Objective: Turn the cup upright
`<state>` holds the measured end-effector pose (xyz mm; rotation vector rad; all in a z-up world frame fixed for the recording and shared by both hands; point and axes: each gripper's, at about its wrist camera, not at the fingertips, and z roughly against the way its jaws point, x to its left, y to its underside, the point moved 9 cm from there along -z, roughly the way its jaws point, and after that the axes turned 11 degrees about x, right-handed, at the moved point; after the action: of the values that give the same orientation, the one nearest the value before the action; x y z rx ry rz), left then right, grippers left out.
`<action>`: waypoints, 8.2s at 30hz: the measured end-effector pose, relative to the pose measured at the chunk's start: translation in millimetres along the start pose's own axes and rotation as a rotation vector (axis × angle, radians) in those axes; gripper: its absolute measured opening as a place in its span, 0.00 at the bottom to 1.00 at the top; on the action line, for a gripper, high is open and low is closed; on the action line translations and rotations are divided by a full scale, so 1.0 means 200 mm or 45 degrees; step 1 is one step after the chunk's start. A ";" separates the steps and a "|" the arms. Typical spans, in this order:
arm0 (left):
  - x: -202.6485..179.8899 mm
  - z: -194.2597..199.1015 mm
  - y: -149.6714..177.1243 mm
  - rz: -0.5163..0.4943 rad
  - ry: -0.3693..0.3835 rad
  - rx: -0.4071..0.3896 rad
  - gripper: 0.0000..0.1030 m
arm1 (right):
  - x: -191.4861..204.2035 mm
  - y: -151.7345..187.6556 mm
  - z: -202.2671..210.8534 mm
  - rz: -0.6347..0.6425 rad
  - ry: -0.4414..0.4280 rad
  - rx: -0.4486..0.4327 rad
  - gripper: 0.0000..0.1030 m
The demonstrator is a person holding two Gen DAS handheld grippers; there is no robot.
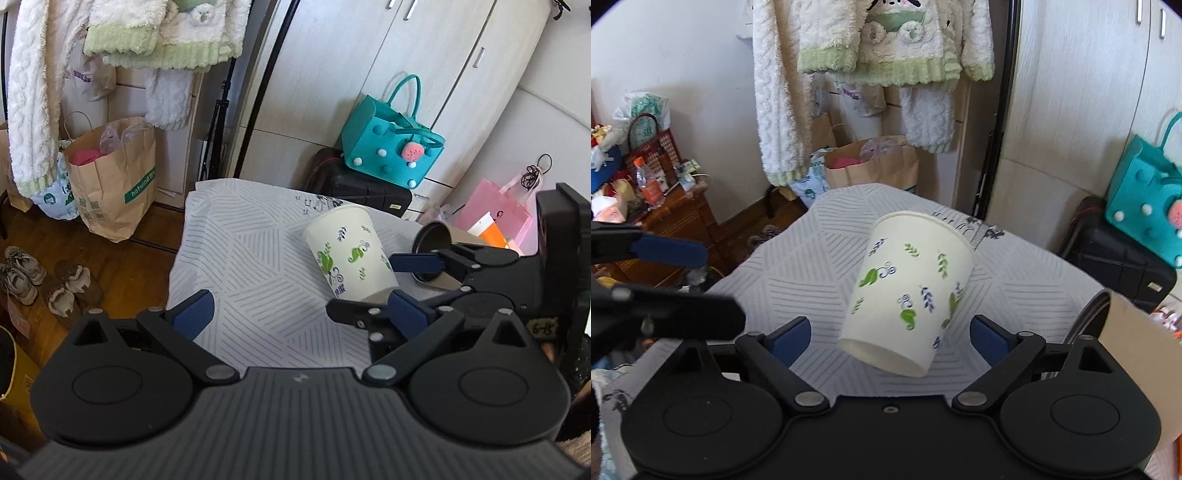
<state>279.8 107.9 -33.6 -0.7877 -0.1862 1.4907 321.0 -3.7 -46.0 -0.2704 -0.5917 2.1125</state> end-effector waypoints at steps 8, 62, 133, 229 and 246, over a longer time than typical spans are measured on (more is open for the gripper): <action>-0.01 0.06 0.03 0.011 -0.011 -0.016 0.98 | -0.02 0.02 0.06 -0.011 0.011 -0.033 0.67; -1.08 -0.33 0.50 -0.162 0.440 0.473 0.88 | -0.43 1.00 0.66 -0.394 -0.406 0.004 0.86; -0.89 0.21 0.53 -0.431 0.050 -0.200 0.76 | -0.40 0.95 0.84 -0.131 0.207 -0.433 0.81; -0.69 0.55 0.93 -0.309 -0.343 -0.449 1.00 | -0.08 1.32 1.12 -0.567 0.666 -0.653 1.00; -0.67 0.53 0.95 -0.315 -0.363 -0.432 1.00 | -0.10 1.32 1.12 -0.574 0.670 -0.659 1.00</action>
<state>49.4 -0.2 -15.2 -0.7837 -0.7406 1.3456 54.8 -216.8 12.2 -0.8648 -0.7812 1.3509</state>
